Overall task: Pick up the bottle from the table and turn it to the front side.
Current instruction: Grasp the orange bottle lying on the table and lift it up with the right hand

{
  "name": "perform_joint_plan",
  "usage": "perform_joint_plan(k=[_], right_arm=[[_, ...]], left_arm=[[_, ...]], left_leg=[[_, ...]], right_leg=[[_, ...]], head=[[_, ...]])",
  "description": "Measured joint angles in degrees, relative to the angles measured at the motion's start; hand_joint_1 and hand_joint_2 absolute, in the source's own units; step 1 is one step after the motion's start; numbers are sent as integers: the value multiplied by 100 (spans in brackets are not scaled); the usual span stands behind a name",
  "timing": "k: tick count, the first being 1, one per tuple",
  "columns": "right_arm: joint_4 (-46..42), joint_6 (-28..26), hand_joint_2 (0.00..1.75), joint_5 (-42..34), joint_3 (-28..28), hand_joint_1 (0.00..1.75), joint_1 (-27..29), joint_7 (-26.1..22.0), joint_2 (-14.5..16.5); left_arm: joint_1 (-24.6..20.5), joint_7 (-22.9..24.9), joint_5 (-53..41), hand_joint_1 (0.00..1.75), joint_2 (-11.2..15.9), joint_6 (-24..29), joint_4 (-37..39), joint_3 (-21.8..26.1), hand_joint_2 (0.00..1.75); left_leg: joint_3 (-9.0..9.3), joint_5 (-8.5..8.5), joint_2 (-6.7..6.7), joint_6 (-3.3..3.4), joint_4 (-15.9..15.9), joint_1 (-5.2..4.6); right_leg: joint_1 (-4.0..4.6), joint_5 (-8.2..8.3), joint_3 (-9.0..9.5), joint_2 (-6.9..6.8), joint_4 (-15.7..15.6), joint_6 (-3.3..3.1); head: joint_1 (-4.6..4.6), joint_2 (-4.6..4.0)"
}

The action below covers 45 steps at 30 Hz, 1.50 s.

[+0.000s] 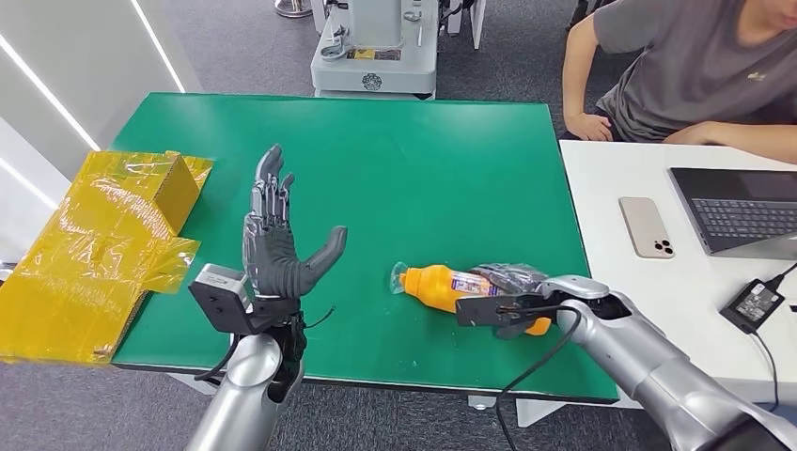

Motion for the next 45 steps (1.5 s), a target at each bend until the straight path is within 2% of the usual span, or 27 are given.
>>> perform_joint_plan(k=[7, 21, 22, 25, 26, 35, 40, 45], right_arm=[[82, -161, 175, 158, 123, 0, -74, 167, 0], [99, -318, 175, 165, 244, 0, -87, 181, -15], [99, -318, 175, 165, 246, 37, -88, 181, -15], [99, -339, 175, 182, 252, 168, -90, 186, -15], [99, -365, 175, 207, 256, 175, -90, 191, -15], [135, -911, 175, 461, 288, 175, -122, 222, 60], [150, -1324, 175, 576, 215, 175, -69, 290, 230], [193, -1411, 175, 724, 114, 175, -50, 274, 443]], left_arm=[[-4, 1, 47, 0, 16, 37, 0, -1, 175], [-3, 1, 47, 0, 19, 33, 0, -1, 175], [-3, 1, 47, 0, 19, 33, 0, -1, 175], [-3, 1, 47, 0, 19, 32, 0, 0, 175], [-3, 1, 47, 0, 21, 32, 0, 1, 175], [53, -10, -32, 0, 54, 46, -9, 2, 175], [124, -25, -102, 0, 66, 42, -46, 2, 175], [119, -26, -101, 0, 72, 63, -48, 2, 175]], left_leg=[[0, 0, 0, 0, 0, 0], [1, 0, 0, 0, 0, 0], [1, 0, 0, 0, 0, 0], [1, 0, 0, 0, 0, 0], [1, 0, 0, 0, 0, 0], [1, 0, -3, 0, 0, 0], [0, 0, -4, 0, -1, 1], [0, 0, -3, 0, -3, 1]], right_leg=[[0, 0, 0, -1, 0, 0], [0, 0, 1, -1, 0, 0], [0, 0, 1, -1, 0, 0], [0, 0, 2, -1, 0, 0], [0, 0, 3, -1, 0, 0], [0, 0, 7, -3, 1, 0], [1, 0, 6, -5, 2, 0], [1, -1, 3, -3, 2, 1]], head=[[-1, 0], [0, 0], [0, 0], [1, 0], [0, 0], [0, 0], [0, 0], [-1, 0]])
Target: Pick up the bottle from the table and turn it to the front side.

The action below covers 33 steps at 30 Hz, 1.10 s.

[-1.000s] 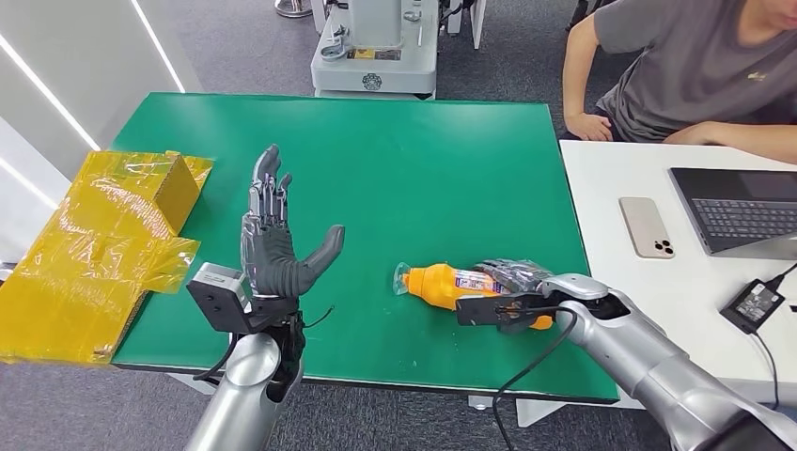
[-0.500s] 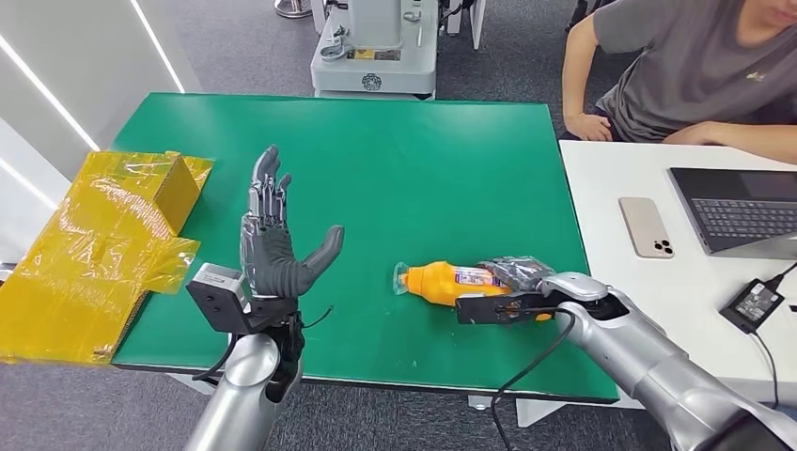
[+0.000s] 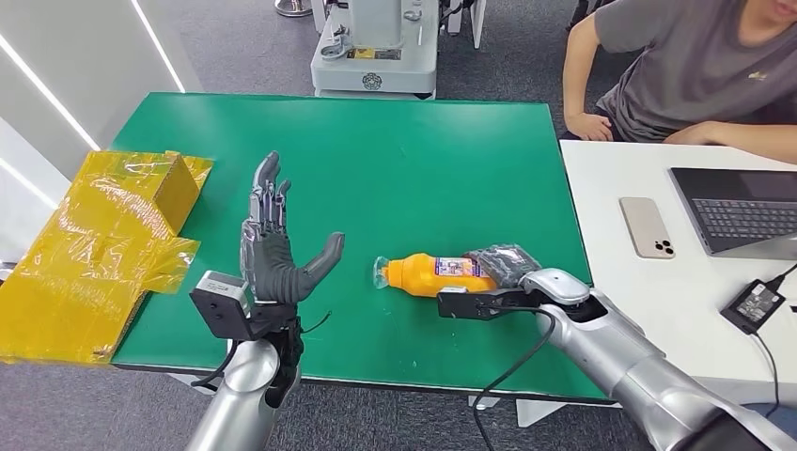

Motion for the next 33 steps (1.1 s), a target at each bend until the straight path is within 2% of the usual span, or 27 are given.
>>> perform_joint_plan(k=[5, 11, 15, 18, 21, 24, 26, 31, 33], right_arm=[[42, -167, 175, 68, -86, 175, 38, -28, 99], [-33, -1003, 175, 299, -504, 175, 204, 152, 279], [-115, -1365, 175, 375, -780, 175, 279, 238, 460], [-264, -2153, 175, 520, -1094, 175, 418, 312, 682], [-560, -3386, 175, 895, -1468, 175, 674, 300, 934], [-908, -4459, 175, 1124, -1833, 175, 1016, 18, 1216], [-1120, -4908, 175, 1204, -2065, 175, 1231, -309, 1416], [-1611, -5074, 175, 1623, -2884, 175, 1716, -1519, 1973], [-1761, -5076, 175, 1696, -3215, 175, 1844, -1858, 2178]], left_arm=[[1, -2, 39, 0, 7, 31, 0, 0, 175], [47, -8, 63, 0, 22, 142, -26, 0, 175], [105, -10, 62, 0, 23, 189, -55, 0, 175], [153, -40, 63, 0, 24, 264, -76, 0, 175], [198, -127, 140, 0, 22, 374, -87, 1, 175], [215, -247, 326, 0, 20, 503, -86, 2, 175], [222, -308, 455, 0, 19, 565, -85, 2, 175], [258, -394, 682, 0, 16, 642, -83, 8, 175], [272, -406, 716, 0, 15, 652, -81, 13, 175]], left_leg=[[-1, 0, -2, 0, 0, 0], [-3, 0, -1, 0, 0, -1], [-4, 0, -2, 0, -1, 0], [-5, 0, -4, -1, -2, 1], [-5, 0, -3, -1, -3, 2], [-6, 0, -4, -1, -5, 2], [-6, -1, -3, -1, -5, 2], [-6, 0, -3, -1, -5, 2], [-5, 0, -3, -1, -5, 1]], right_leg=[[0, 0, 1, -3, 0, 0], [-1, 0, -1, 0, 0, 0], [0, 0, -3, -2, 0, 0], [1, -1, -5, -3, 2, -1], [2, -3, -6, -3, 2, -2], [2, -4, -6, -4, 1, -4], [2, -5, -7, -3, 1, -4], [2, -5, -7, -4, 0, -4], [2, -5, -7, -4, 1, -4]], head=[[0, 0], [1, 0], [1, 0], [0, 0], [0, 0], [1, 0], [0, 0], [1, 0], [-1, 0]])
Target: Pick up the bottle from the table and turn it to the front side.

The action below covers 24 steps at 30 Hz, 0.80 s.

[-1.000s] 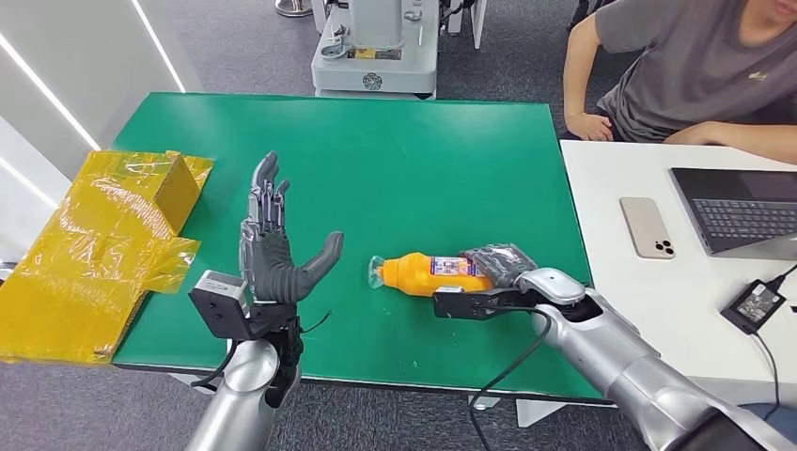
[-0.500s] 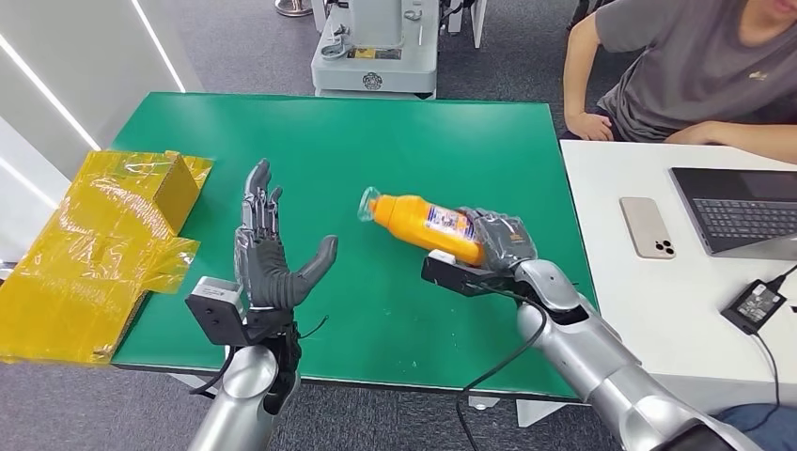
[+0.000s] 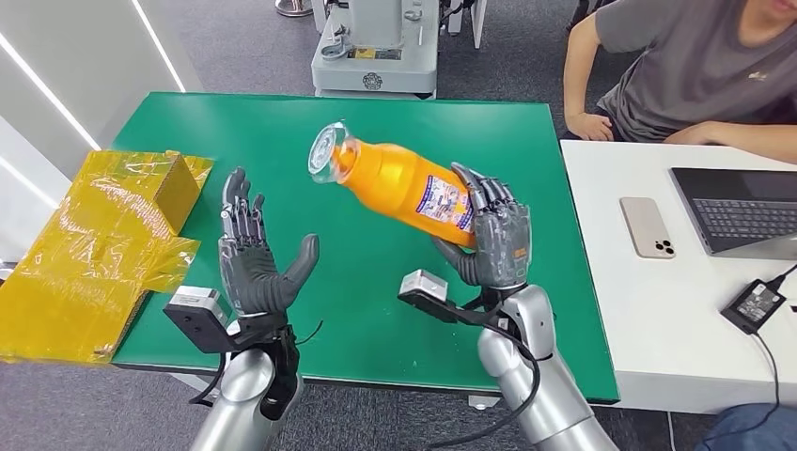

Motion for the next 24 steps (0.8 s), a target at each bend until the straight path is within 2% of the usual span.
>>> perform_joint_plan(k=[4, 8, 10, 15, 24], right_arm=[[-172, 0, 175, 7, -415, 175, 144, -136, 239], [-283, 1, 175, -30, -661, 175, 262, -640, 442], [-282, 2, 175, -106, -681, 175, 300, -746, 505], [-242, 2, 175, -249, -609, 175, 366, -762, 531], [-163, 3, 175, -369, -441, 175, 408, -606, 524]], left_arm=[[20, -1, 20, 0, 1, 2, 1, 1, 175], [14, 25, 127, 0, -1, -56, 16, 3, 175], [-9, 96, 216, 0, 0, -229, 43, 3, 175], [-121, 292, 339, 0, 0, -938, 160, -7, 175], [-175, 356, 424, 0, -20, -1291, 306, -14, 175]], left_leg=[[0, 0, 1, 0, 1, -1], [1, 0, 4, 0, 2, -1], [1, 0, 3, 0, 2, -1], [1, 0, 6, 0, 1, -1], [1, 0, 8, 0, 1, -1]], right_leg=[[-1, 1, 1, 1, 0, 0], [-1, 1, -1, 4, 0, 0], [-1, 1, -1, 3, -1, 0], [-1, 1, -2, 7, -1, 0], [-1, 1, -3, 8, -1, 0]], head=[[1, 0], [1, 0], [1, 0], [1, 0], [0, 0]])
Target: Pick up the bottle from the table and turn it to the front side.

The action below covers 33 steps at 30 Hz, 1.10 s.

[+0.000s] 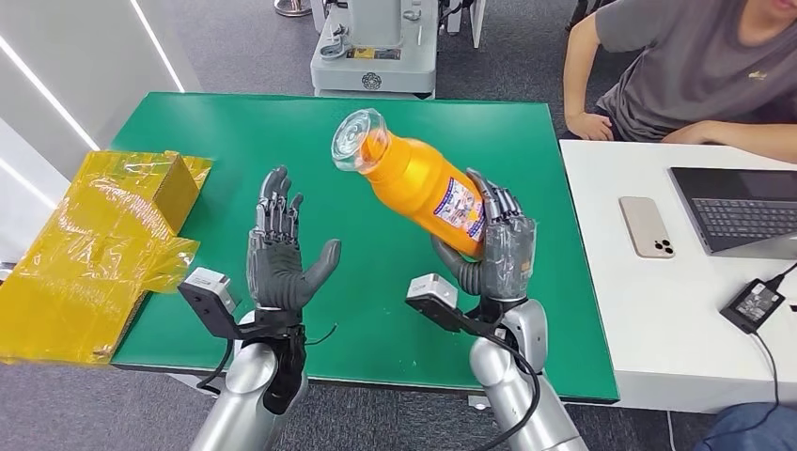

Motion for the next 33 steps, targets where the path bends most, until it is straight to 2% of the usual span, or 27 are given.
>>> perform_joint_plan(k=[6, 9, 19, 33], right_arm=[[132, 117, 175, -257, 591, 175, -54, 584, -184], [159, 367, 175, -280, 855, 175, -67, 729, -296], [336, 1395, 175, -191, 1368, 175, -332, 949, -445], [557, 1732, 175, -138, 1503, 175, -493, 812, -493]], left_arm=[[-31, 174, 174, 0, -24, -1182, 11, -146, 175], [-78, 191, 161, 0, -27, -1497, 17, -238, 175], [-310, 220, 19, 0, -33, -1577, 172, -290, 175], [-401, 82, -54, 0, -27, -1608, 386, -180, 175]], left_leg=[[0, 0, -1, 0, 0, 0], [0, 0, -1, 0, 0, 0], [1, 1, 0, 0, 0, 0], [0, 0, -1, 0, 0, 0]], right_leg=[[0, 0, 0, 0, 0, 0], [0, 0, 0, 0, 0, 0], [0, 1, 0, 0, 1, 0], [0, 0, 0, 0, 0, 0]], head=[[1, 0], [1, 0], [1, 0], [1, 0]])
